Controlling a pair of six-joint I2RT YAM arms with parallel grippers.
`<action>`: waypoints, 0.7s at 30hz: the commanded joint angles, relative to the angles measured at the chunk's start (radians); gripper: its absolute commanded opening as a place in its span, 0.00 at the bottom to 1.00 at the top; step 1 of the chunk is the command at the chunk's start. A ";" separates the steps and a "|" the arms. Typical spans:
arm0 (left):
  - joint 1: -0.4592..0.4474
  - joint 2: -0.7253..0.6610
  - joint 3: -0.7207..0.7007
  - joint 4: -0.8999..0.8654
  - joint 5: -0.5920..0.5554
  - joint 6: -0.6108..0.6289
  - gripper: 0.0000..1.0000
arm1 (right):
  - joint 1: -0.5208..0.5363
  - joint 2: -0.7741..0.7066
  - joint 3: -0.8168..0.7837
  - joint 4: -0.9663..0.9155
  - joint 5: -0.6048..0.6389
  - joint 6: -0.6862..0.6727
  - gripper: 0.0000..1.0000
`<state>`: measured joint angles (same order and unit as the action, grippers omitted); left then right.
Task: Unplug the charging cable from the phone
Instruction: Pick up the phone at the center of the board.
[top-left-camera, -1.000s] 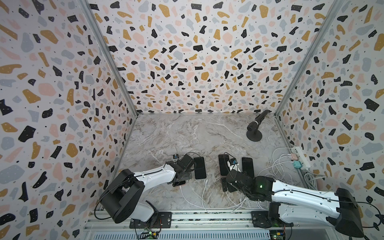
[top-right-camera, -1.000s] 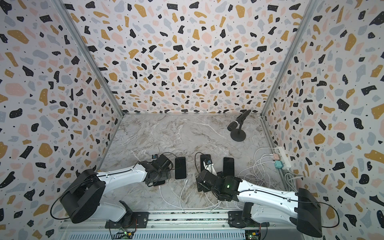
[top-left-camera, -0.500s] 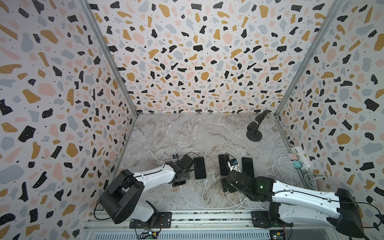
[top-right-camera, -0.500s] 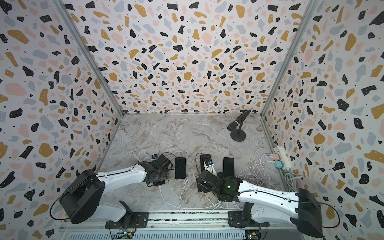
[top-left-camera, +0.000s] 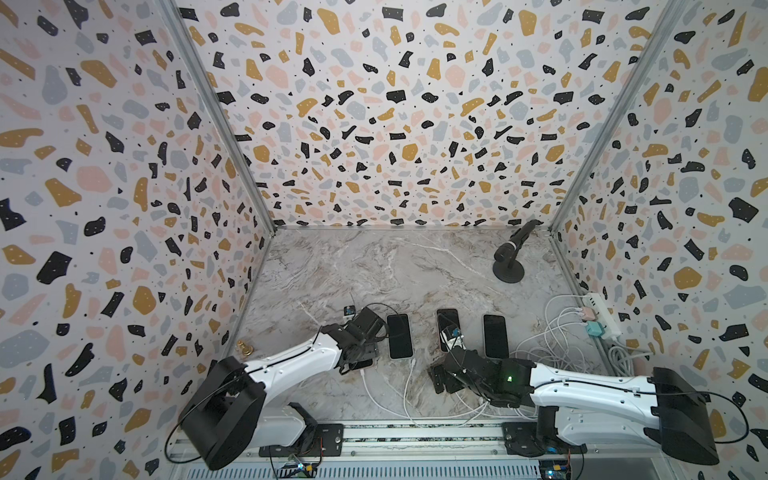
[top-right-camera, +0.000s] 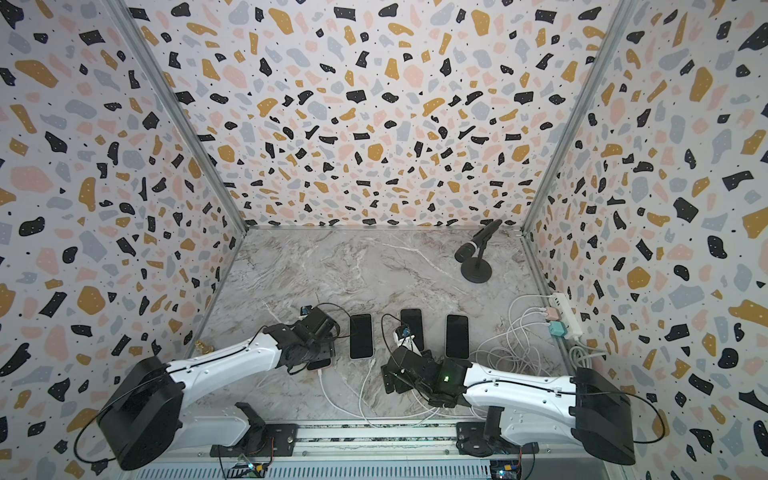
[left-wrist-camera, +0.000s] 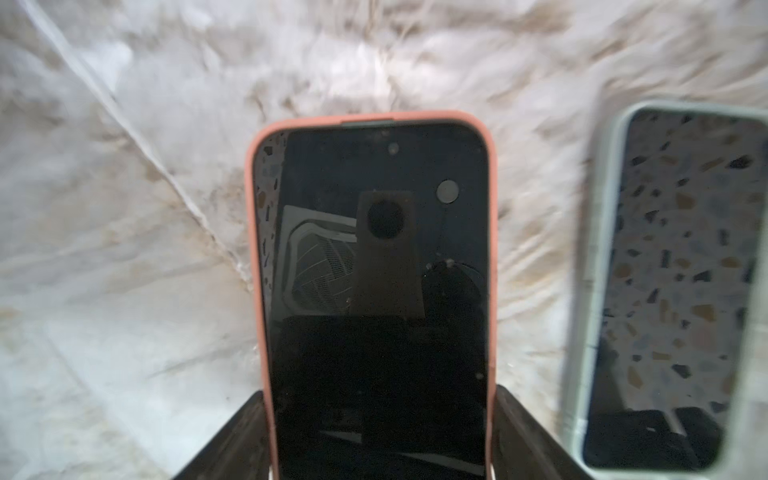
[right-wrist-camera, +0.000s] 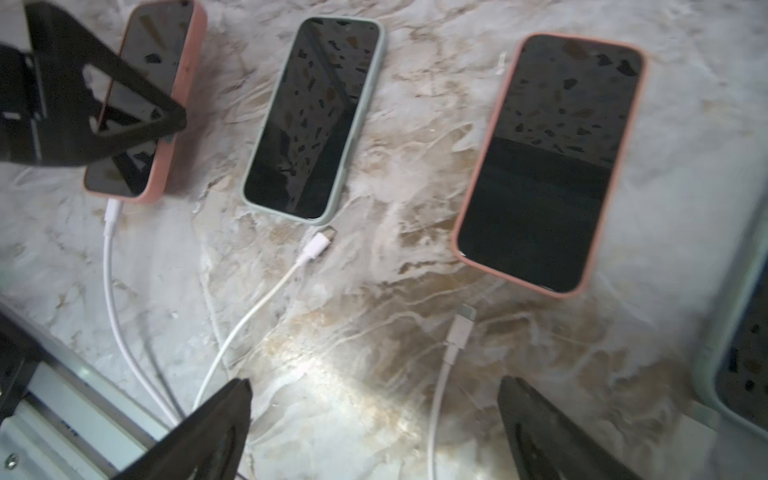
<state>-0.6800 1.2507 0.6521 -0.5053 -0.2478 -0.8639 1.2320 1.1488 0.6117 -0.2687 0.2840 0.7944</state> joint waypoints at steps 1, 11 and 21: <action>0.002 -0.110 0.006 -0.007 -0.032 0.020 0.53 | 0.019 0.020 0.018 0.169 -0.066 -0.084 0.97; 0.002 -0.306 0.011 -0.030 -0.041 0.019 0.47 | 0.037 0.166 0.016 0.466 -0.201 -0.169 0.96; 0.002 -0.391 -0.006 -0.018 -0.044 0.016 0.47 | 0.040 0.278 0.047 0.620 -0.303 -0.206 0.94</action>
<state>-0.6800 0.8806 0.6521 -0.5602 -0.2562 -0.8558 1.2663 1.4132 0.6178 0.2707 0.0341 0.6159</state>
